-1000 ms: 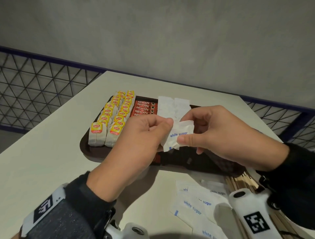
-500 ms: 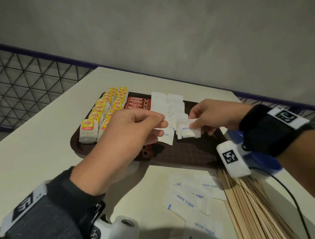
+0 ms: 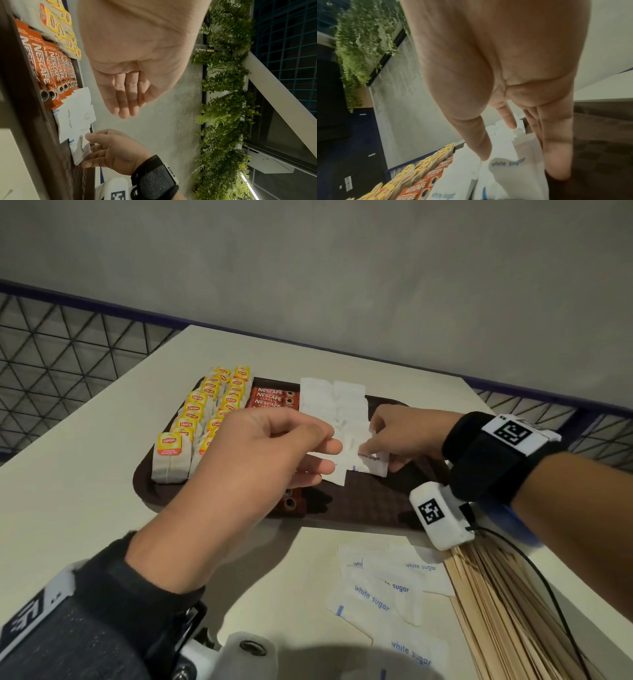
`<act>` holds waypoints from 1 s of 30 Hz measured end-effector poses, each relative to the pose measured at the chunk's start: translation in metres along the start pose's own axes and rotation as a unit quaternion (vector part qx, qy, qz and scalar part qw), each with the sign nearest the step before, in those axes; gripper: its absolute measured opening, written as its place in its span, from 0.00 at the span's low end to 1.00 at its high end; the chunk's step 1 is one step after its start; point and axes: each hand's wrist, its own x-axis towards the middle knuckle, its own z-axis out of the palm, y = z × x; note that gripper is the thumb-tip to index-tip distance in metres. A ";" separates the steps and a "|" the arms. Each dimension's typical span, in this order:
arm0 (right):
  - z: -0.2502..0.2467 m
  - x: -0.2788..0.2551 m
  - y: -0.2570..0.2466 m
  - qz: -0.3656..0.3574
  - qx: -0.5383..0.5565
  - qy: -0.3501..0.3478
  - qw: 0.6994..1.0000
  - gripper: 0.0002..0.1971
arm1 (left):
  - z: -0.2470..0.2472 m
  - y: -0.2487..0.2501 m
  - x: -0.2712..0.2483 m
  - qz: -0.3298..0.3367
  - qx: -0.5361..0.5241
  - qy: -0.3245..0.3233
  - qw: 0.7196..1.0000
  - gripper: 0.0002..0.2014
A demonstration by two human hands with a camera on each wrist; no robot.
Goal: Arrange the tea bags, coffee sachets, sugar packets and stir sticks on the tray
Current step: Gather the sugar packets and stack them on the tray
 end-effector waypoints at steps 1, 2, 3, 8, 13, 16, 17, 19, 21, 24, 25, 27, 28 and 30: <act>0.001 -0.002 -0.001 -0.001 -0.003 0.003 1.000 0.11 | -0.001 0.000 0.000 0.001 0.001 0.001 1.000 0.07; 0.002 -0.004 -0.001 0.003 -0.004 0.002 1.000 0.12 | -0.001 0.000 0.000 0.002 0.002 0.003 1.000 0.07; 0.002 -0.004 -0.002 0.005 -0.010 -0.001 1.000 0.16 | -0.001 0.000 0.000 0.003 0.002 0.004 1.000 0.07; 0.007 0.001 -0.008 -0.012 -0.101 0.031 0.994 0.42 | 0.002 0.002 0.000 0.005 0.005 0.006 1.000 0.07; 0.005 -0.006 -0.004 -0.023 -0.155 0.067 0.985 0.40 | 0.003 -0.001 -0.003 0.014 0.015 -0.002 1.000 0.06; -0.009 -0.037 -0.004 -0.077 -0.173 0.158 0.969 0.34 | 0.003 0.000 -0.003 0.022 0.019 -0.004 1.000 0.05; -0.012 -0.054 -0.005 -0.111 -0.160 0.178 0.965 0.30 | 0.003 0.000 -0.002 0.023 0.020 -0.007 1.000 0.05; -0.011 -0.091 -0.007 -0.161 -0.144 0.138 0.966 0.17 | 0.004 -0.001 -0.003 0.019 0.017 -0.016 1.000 0.05; 0.003 -0.124 -0.004 -0.159 -0.160 0.022 0.974 0.16 | 0.004 -0.001 -0.004 0.006 -0.001 -0.028 1.000 0.06; 0.035 -0.152 0.005 -0.130 -0.251 -0.043 0.958 0.31 | 0.005 0.000 -0.008 -0.004 -0.027 -0.051 0.998 0.07; 0.044 -0.155 0.009 -0.132 -0.299 -0.031 0.945 0.35 | 0.005 0.000 -0.008 -0.004 -0.030 -0.055 0.998 0.07; 0.057 -0.157 0.016 -0.135 -0.346 -0.005 0.928 0.34 | 0.004 0.000 -0.009 -0.003 -0.030 -0.059 0.998 0.07; 0.059 -0.157 0.018 -0.138 -0.338 -0.001 0.931 0.32 | 0.004 0.000 -0.009 -0.002 -0.028 -0.060 0.998 0.07; 0.061 -0.155 0.022 -0.136 -0.288 -0.019 0.948 0.28 | 0.004 -0.002 -0.009 -0.003 -0.020 -0.057 0.998 0.07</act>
